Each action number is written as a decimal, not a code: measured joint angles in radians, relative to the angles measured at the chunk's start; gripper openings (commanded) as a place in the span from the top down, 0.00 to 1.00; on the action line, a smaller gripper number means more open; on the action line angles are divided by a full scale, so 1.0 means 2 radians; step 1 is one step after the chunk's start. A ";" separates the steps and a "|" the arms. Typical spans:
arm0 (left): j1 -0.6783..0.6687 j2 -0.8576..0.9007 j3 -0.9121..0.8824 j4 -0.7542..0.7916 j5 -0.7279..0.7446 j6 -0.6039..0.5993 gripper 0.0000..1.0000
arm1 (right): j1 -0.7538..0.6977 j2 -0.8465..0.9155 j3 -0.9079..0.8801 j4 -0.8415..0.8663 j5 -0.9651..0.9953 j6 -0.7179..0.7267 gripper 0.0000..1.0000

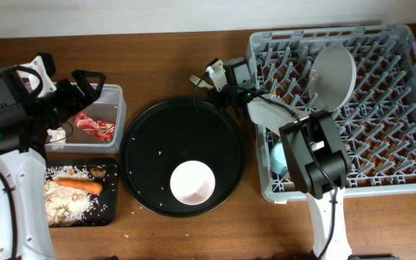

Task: Sort waste into correct bins and load items into the dishwasher rack

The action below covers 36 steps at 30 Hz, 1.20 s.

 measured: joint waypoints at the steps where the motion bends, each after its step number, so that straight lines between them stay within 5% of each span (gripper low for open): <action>1: 0.000 0.000 0.000 0.000 0.000 0.000 0.01 | 0.000 0.002 0.000 0.005 -0.002 0.000 0.44; 3: 0.000 0.000 0.000 0.000 0.000 0.000 0.01 | 0.000 0.012 0.000 0.027 -0.002 0.000 0.46; 4: 0.000 0.000 0.000 0.000 0.000 0.000 0.01 | 0.000 0.014 0.002 0.029 -0.002 0.000 0.62; 5: 0.000 0.000 0.000 0.000 0.000 0.000 0.01 | 0.000 0.016 0.002 0.027 -0.002 -0.001 0.67; 12: 0.000 0.000 0.000 0.000 0.000 0.000 0.01 | 0.000 0.003 0.022 -0.088 -0.026 0.033 0.69; 15: 0.000 0.000 0.000 0.000 0.000 0.000 0.01 | 0.000 -0.009 0.021 -0.126 -0.030 0.039 0.67; 18: 0.000 0.000 0.000 0.000 0.000 0.000 0.01 | 0.000 -0.015 0.014 -0.122 -0.028 0.041 0.48; 22: 0.000 0.000 0.000 -0.001 0.000 0.000 0.01 | 0.000 -0.015 0.004 -0.048 -0.028 0.045 0.45; 28: 0.000 0.000 0.000 -0.001 0.000 0.000 0.01 | 0.000 -0.005 0.003 -0.061 -0.029 0.044 0.47; 32: 0.000 0.000 0.000 -0.001 0.000 0.000 0.01 | 0.000 -0.007 0.012 -0.098 -0.030 0.018 0.63; 36: 0.000 0.000 0.000 -0.001 0.000 0.000 0.01 | 0.000 -0.010 0.016 -0.124 -0.030 0.009 0.92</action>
